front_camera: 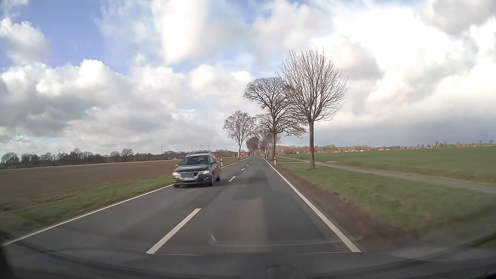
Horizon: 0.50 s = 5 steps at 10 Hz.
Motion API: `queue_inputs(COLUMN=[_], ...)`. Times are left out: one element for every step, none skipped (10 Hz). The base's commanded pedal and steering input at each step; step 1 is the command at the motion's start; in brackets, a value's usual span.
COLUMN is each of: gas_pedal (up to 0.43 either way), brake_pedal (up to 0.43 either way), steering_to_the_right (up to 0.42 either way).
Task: Follow the waypoints while adhering to traffic rules and regulations
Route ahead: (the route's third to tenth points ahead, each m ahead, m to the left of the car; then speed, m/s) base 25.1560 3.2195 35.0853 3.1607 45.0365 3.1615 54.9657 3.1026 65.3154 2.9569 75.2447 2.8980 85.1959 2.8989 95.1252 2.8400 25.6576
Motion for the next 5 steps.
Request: queue_inputs(gas_pedal=[0.339, 0.339, 0.339, 0.339, 0.339], brake_pedal=[0.000, 0.000, 0.000, 0.000, 0.000], steering_to_the_right=[-0.002, -0.002, -0.002, -0.002, -0.003])
